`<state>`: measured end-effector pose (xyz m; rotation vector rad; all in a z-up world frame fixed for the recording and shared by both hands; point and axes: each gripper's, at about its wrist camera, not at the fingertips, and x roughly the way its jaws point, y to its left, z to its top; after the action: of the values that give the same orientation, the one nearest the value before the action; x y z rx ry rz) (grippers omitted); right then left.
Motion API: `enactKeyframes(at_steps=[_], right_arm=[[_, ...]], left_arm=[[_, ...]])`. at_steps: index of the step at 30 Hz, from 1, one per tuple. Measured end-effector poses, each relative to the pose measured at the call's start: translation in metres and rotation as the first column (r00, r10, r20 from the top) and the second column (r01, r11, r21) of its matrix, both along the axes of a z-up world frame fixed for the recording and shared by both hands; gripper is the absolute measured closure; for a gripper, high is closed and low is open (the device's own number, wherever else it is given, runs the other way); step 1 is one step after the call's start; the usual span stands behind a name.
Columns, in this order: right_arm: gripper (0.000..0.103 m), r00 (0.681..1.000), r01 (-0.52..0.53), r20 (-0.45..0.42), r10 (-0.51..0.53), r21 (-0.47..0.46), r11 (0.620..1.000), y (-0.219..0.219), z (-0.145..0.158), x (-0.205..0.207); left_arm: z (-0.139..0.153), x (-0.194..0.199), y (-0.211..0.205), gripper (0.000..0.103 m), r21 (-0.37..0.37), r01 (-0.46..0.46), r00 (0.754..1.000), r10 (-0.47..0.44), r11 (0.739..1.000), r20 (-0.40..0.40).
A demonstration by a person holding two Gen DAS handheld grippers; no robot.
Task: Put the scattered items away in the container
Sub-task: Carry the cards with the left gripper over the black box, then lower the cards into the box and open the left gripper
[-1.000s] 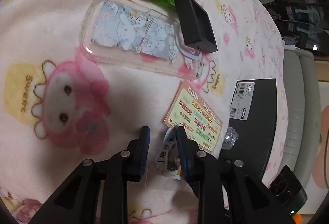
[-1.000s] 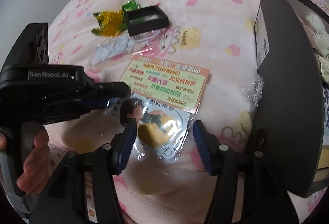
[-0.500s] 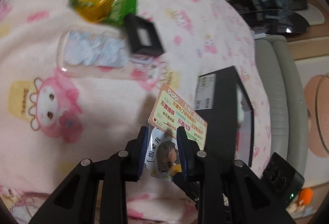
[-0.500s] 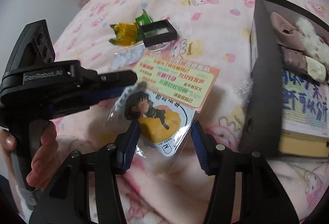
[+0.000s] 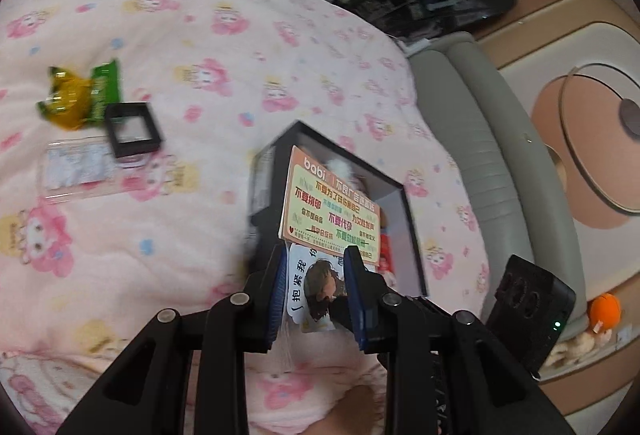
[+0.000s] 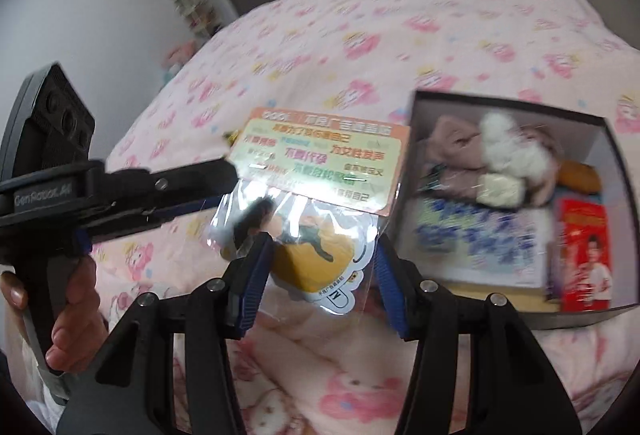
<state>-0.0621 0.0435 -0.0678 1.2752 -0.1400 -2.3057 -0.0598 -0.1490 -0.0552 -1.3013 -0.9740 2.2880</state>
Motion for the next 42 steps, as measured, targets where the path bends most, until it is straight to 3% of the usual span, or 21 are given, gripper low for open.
enactKeyframes(at_steps=[3, 8, 14, 19, 26, 29, 32, 35, 40, 42], right_arm=[[0.050, 0.999, 0.043, -0.009, -0.043, -0.007, 0.999, 0.034, 0.004, -0.007], [0.050, 0.998, 0.057, -0.036, -0.054, 0.072, 0.996, 0.083, 0.001, -0.035], [0.050, 0.997, 0.063, 0.044, -0.070, 0.142, 0.988, 0.125, -0.045, -0.063], [0.050, 0.987, 0.073, 0.141, -0.080, 0.053, 0.996, 0.144, -0.077, -0.072], [0.050, 0.954, 0.144, 0.272, -0.125, -0.051, 0.988, 0.169, -0.097, -0.082], [0.050, 0.963, 0.182, 0.206, -0.172, -0.030, 0.983, 0.174, -0.085, -0.077], [0.050, 0.965, 0.226, 0.120, -0.232, 0.062, 0.972, 0.175, -0.077, -0.076], [0.050, 0.961, 0.255, 0.078, -0.267, 0.138, 0.957, 0.173, -0.076, -0.076], [0.050, 0.916, 0.401, -0.081, -0.393, 0.140, 0.905, 0.197, -0.049, -0.068], [0.050, 0.912, 0.409, -0.088, -0.400, 0.150, 0.900, 0.200, -0.049, -0.068]], left_arm=[[-0.001, -0.017, 0.034, 0.080, -0.013, 0.052, 0.999, -0.052, 0.999, 0.011], [-0.022, -0.054, 0.093, 0.080, -0.048, 0.147, 0.987, -0.144, 0.988, 0.068], [-0.067, -0.087, 0.142, 0.080, -0.075, 0.228, 0.958, -0.210, 0.971, 0.196], [-0.089, -0.093, 0.169, 0.080, -0.224, 0.279, 0.935, -0.210, 0.934, 0.287], [-0.103, -0.091, 0.162, 0.080, -0.232, 0.236, 0.931, -0.151, 0.944, 0.333], [-0.102, -0.088, 0.154, 0.080, -0.199, 0.218, 0.934, -0.146, 0.955, 0.325], [-0.095, -0.085, 0.155, 0.080, -0.240, 0.204, 0.946, -0.129, 0.949, 0.296], [-0.095, -0.085, 0.160, 0.080, -0.178, 0.223, 0.945, -0.168, 0.958, 0.280], [-0.103, -0.097, 0.195, 0.080, -0.056, 0.322, 0.919, -0.298, 0.945, 0.257], [-0.110, -0.104, 0.213, 0.080, -0.022, 0.361, 0.900, -0.342, 0.932, 0.269]])
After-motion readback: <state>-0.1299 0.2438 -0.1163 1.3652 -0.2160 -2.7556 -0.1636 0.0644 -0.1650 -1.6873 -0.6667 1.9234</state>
